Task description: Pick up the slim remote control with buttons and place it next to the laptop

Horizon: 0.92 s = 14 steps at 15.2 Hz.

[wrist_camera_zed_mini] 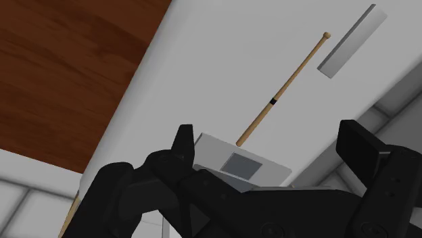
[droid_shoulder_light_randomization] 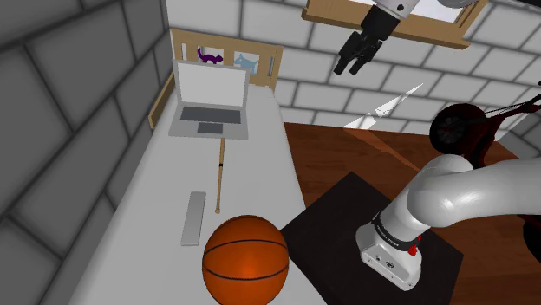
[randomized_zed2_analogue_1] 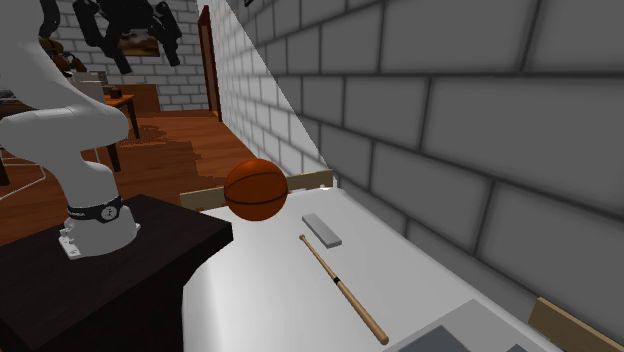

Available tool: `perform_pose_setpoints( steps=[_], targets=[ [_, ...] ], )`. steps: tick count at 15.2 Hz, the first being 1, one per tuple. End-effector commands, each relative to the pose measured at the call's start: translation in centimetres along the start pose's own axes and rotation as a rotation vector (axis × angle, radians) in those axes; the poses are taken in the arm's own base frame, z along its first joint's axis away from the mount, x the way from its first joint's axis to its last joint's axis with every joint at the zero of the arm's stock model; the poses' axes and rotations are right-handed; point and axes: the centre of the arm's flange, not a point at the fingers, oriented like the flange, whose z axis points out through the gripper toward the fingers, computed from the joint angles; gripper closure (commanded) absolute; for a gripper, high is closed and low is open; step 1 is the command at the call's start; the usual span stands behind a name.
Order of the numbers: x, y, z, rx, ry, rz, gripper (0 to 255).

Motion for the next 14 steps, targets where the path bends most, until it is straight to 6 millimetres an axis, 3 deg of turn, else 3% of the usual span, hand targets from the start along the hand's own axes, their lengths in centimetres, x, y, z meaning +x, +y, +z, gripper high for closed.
perform_pose_setpoints(
  steps=[1,14],
  targets=[
    [0.0,0.0,0.0,0.000,0.000,0.000,0],
    [0.7,-11.0,13.8,-0.055,-0.035,0.112,0]
  ],
)
